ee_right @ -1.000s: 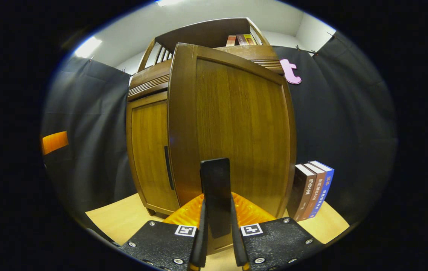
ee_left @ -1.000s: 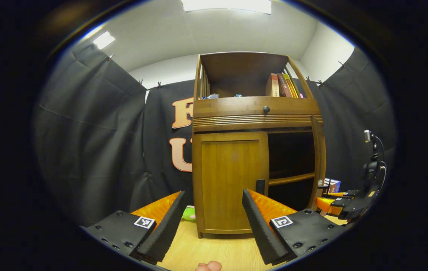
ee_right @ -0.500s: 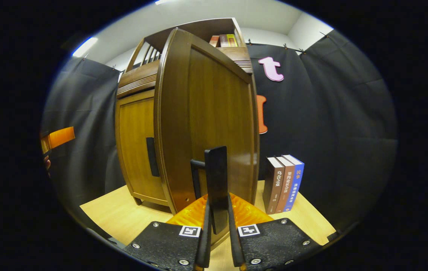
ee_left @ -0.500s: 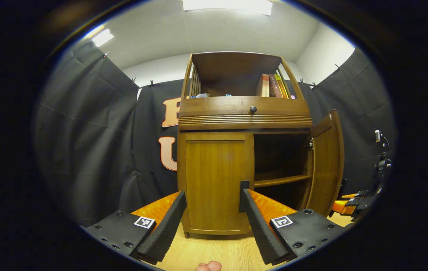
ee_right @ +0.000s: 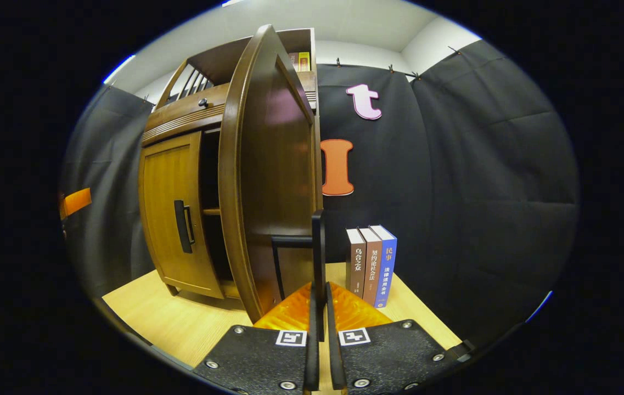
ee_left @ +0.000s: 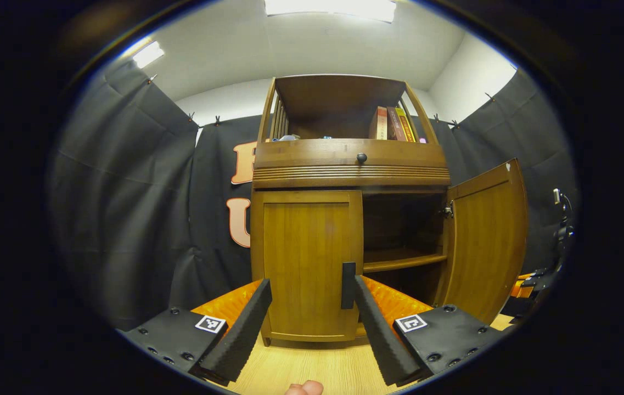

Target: Open the right door of the double-door shoe cabinet with the right hand, and open the left door with the left hand.

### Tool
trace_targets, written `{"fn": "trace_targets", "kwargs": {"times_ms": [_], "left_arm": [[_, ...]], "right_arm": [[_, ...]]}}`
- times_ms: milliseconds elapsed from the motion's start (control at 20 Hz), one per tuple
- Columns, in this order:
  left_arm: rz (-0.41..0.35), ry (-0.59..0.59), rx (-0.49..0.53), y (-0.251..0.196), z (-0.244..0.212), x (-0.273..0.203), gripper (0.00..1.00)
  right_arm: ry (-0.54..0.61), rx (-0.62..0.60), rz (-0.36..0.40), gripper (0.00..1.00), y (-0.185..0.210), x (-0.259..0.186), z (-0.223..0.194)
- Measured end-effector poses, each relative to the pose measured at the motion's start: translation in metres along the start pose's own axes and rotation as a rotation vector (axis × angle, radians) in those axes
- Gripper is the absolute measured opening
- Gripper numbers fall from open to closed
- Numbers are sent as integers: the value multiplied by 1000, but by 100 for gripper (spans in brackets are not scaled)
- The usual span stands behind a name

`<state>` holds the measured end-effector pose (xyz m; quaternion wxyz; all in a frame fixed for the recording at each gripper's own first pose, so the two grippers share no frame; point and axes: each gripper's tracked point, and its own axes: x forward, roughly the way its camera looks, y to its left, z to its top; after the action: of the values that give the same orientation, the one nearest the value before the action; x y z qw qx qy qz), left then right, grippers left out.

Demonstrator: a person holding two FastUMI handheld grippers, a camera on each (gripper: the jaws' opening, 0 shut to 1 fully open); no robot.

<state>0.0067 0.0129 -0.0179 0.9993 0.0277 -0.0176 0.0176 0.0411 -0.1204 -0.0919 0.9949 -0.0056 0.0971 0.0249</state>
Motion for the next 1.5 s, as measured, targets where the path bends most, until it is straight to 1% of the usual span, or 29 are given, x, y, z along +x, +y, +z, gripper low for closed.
{"fn": "trace_targets", "kwargs": {"times_ms": [50, 100, 250, 300, 350, 400, 450, 500, 550, 650, 700, 750, 800, 850, 900, 1000, 1050, 1100, 1200, 1300, 1400, 1450, 1500], "left_arm": [[0, 0, -1, -1, 1, 1, 96], [1, 0, -1, -1, 1, 1, 96], [12, -3, -2, 1, 3, 0, 96], [19, -3, -3, 5, 2, -1, 96], [26, -1, -5, 8, 2, -5, 96], [34, 1, -6, 11, 0, -8, 96], [42, 3, -6, 14, -1, -10, 96], [50, 5, -6, 17, -1, -11, 96], [57, 6, -6, 19, -2, -11, 96], [68, 10, -11, 23, -3, -11, 96], [70, 13, -13, 23, -4, -10, 94], [74, 14, -16, 24, -4, -12, 94], [78, 13, -19, 25, -5, -11, 98], [80, 13, -22, 25, -5, -11, 99], [79, 14, -25, 24, -8, -9, 96], [76, 21, -26, 22, -12, -5, 96], [72, 25, -24, 21, -14, -2, 98], [68, 29, -21, 19, -16, 2, 96], [58, 42, -9, 16, -22, 7, 97], [51, 41, -4, 13, -23, 10, 96], [46, 44, -5, 13, -25, 12, 94], [44, 46, -8, 13, -27, 12, 96], [44, 48, -11, 13, -28, 12, 94]], "right_arm": [[-1, -5, 20, 21, -5, 0, 0], [-3, -9, 41, 7, -11, 1, -1], [-6, -5, 105, 7, -36, 5, 1], [-7, 14, 123, 21, -44, 6, 1], [-8, 38, 142, 21, -51, 8, 1], [-10, 55, 161, 6, -56, 9, 1], [-13, 50, 178, 6, -59, 10, 2], [-13, 43, 191, 22, -61, 11, 2], [-8, 34, 203, 11, -61, 12, 1], [-9, 24, 224, 11, -61, 10, 1], [1, 36, 226, 12, -60, 8, 0], [23, 41, 220, 12, -60, 4, -7], [42, 38, 196, 13, -64, -4, -15], [48, 39, 172, 13, -68, -14, -19], [42, 49, 150, 13, -67, -24, -20], [30, 51, 95, 13, -66, -48, -19], [28, 43, 70, 13, -64, -58, -18], [30, 32, 45, 13, -60, -69, -16], [40, 16, 27, 13, -43, -81, -13], [30, 22, 39, 13, -14, -87, -2], [13, 44, 56, 12, 16, -82, 9], [-4, 50, 72, 12, 31, -77, 15], [-22, 50, 98, 12, 45, -73, 23]]}}
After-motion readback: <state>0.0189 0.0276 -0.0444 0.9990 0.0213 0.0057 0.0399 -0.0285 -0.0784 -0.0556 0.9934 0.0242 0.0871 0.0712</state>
